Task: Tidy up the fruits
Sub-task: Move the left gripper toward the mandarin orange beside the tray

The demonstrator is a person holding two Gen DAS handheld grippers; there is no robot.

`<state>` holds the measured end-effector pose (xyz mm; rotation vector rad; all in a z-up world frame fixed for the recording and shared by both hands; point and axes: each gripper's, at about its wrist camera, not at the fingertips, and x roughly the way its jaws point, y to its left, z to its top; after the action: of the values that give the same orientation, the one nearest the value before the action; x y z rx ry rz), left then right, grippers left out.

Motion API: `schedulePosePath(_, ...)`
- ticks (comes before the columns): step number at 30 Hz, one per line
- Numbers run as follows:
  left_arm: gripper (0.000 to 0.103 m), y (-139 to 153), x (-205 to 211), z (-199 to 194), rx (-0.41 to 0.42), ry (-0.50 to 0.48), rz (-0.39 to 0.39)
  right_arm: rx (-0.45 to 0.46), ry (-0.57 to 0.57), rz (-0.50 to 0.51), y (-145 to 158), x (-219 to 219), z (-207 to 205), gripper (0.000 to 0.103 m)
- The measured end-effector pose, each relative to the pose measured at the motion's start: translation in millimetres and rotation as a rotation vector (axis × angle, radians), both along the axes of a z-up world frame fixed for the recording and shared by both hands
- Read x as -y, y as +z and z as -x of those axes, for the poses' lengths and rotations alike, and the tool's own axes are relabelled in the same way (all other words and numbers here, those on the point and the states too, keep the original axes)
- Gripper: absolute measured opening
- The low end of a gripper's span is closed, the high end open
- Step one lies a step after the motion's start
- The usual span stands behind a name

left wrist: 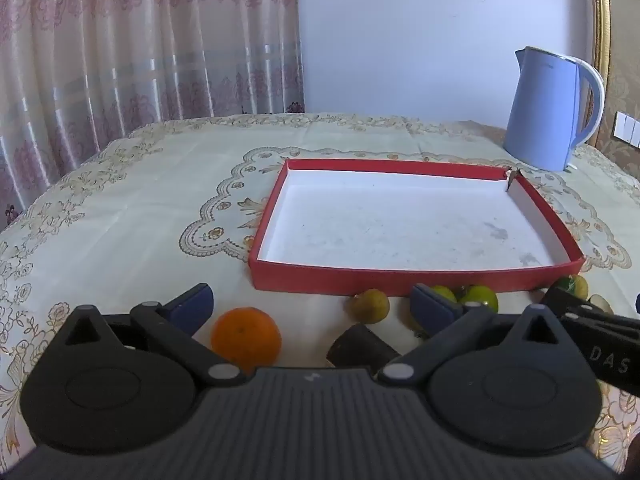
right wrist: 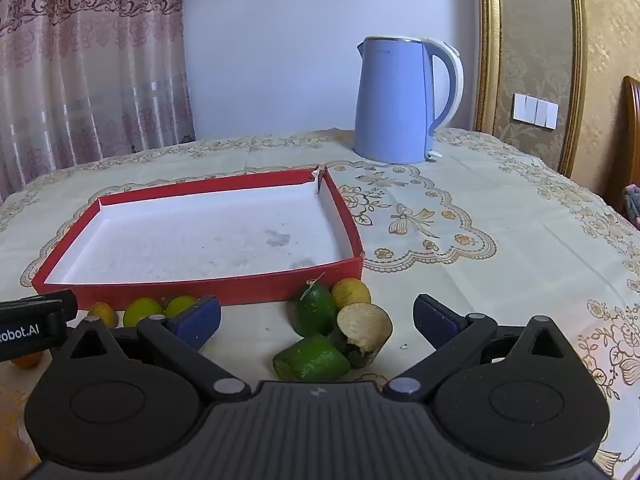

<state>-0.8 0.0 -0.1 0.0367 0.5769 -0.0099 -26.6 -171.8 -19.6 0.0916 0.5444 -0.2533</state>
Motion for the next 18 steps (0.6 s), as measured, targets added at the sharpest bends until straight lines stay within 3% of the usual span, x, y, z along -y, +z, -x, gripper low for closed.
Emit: schedulePosePath(18, 0.103, -5.1, -13.0, 4.5, -0.016, 0.040, -0.001, 0.039, -0.004, -0.034, 1.4, 17.4, 18.8, 0.103)
